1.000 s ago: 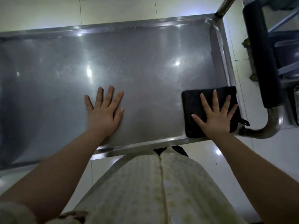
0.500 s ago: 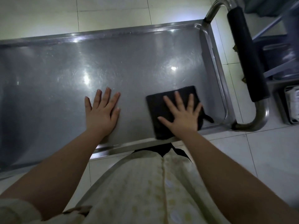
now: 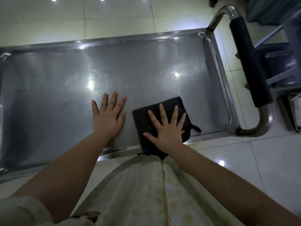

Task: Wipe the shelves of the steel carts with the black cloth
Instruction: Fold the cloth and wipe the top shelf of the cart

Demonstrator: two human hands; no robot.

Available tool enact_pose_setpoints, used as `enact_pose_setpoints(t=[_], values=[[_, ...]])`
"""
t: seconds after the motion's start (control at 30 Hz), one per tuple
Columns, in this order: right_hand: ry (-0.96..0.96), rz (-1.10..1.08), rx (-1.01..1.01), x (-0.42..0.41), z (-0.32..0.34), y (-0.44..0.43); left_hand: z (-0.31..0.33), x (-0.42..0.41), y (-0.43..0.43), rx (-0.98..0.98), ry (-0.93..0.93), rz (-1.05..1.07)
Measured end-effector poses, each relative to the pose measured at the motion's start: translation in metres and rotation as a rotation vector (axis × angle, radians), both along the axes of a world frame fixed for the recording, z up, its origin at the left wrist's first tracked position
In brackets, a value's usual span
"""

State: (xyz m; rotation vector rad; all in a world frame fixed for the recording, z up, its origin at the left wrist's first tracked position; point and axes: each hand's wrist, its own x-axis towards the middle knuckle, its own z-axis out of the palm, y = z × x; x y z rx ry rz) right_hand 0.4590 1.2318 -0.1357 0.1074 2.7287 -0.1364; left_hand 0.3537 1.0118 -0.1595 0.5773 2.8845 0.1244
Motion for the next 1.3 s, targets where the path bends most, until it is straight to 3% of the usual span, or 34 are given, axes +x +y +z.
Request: enact_pose_setpoints(t=[0.13, 0.23, 0.33, 0.43, 0.57, 0.67, 0.87, 1.1, 1.3], values=[[-0.033, 0.031, -0.06, -0.018, 0.005, -0.039, 0.006, -0.004, -0.001, 0.177, -0.008, 0.054], [0.015, -0.021, -0.158, -0.033, 0.013, -0.02, 0.015, 0.0, 0.009, 0.415, -0.029, 0.109], [0.059, -0.039, -0.093, -0.057, 0.017, 0.008, 0.026, 0.015, 0.029, 0.559, -0.034, 0.086], [0.026, 0.017, -0.075, -0.07, 0.016, 0.022, 0.027, 0.019, 0.044, 0.461, -0.044, 0.066], [0.16, 0.065, -0.092, -0.071, 0.023, 0.019, 0.025, 0.016, 0.051, 0.351, -0.041, 0.091], [0.12, 0.113, -0.071, -0.074, 0.038, 0.014, 0.033, 0.017, 0.056, 0.289, -0.045, 0.094], [0.205, 0.211, -0.005, -0.049, 0.063, 0.013, 0.055, 0.042, 0.058, 0.277, 0.096, 0.041], [0.489, 0.279, -0.252, 0.038, 0.081, 0.04, 0.089, 0.12, 0.07, 0.236, 0.406, -0.051], [0.821, 0.268, -0.464, 0.105, 0.122, 0.05, 0.134, 0.197, 0.074, 0.306, 0.642, 0.036]])
